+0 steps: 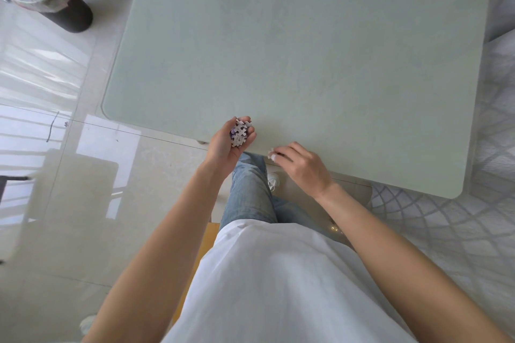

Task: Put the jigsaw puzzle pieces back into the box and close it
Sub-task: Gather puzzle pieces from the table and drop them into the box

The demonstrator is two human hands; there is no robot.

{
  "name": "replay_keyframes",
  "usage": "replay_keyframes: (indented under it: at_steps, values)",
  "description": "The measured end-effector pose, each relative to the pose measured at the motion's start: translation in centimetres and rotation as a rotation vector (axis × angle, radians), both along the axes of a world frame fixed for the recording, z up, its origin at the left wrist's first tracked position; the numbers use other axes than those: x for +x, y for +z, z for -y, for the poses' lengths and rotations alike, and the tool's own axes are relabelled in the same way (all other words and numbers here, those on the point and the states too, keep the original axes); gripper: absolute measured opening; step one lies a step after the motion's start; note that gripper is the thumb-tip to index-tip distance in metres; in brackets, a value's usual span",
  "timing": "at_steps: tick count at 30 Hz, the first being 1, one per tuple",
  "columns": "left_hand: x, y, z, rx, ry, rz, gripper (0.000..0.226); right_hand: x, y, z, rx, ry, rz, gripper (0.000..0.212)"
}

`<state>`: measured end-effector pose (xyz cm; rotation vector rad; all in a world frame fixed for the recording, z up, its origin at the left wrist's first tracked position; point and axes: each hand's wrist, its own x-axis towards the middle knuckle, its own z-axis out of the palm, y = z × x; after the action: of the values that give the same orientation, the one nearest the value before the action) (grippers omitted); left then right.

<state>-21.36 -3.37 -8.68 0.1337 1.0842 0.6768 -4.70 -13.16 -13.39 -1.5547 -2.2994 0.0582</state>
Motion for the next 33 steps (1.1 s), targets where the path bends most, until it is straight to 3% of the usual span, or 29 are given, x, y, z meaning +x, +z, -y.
replay_keyframes:
  at_steps: [6,9,11,13,23,28,33]
  values:
    - [0.2,0.0,-0.3,0.001,-0.007,-0.025,0.03,1.2,0.4,0.4,-0.006,0.021,-0.04,0.017]
    - [0.7,0.2,-0.3,0.002,-0.037,-0.041,0.03,1.2,2.3,-1.0,-0.077,-0.278,-0.273,0.008]
    - [1.4,0.6,-0.3,0.003,-0.066,-0.035,0.031,0.4,5.0,-2.8,-0.094,-0.508,-0.473,0.017]
    - [2.1,1.2,-0.3,-0.007,-0.082,-0.017,0.029,-0.8,7.3,-4.5,-0.103,-0.543,-0.583,0.017]
    - [5.4,5.4,-4.9,0.03,-0.11,0.006,0.031,-0.2,10.1,-10.7,-0.064,-0.487,-0.372,0.003]
    - [6.6,10.0,-10.1,0.394,-0.362,-0.298,0.03,2.0,14.7,-17.1,-0.181,-0.503,-0.527,0.013]
    - [8.4,17.1,-18.8,0.858,-0.444,-0.465,0.031,5.2,21.5,-26.5,-0.074,-0.432,-0.591,0.022]
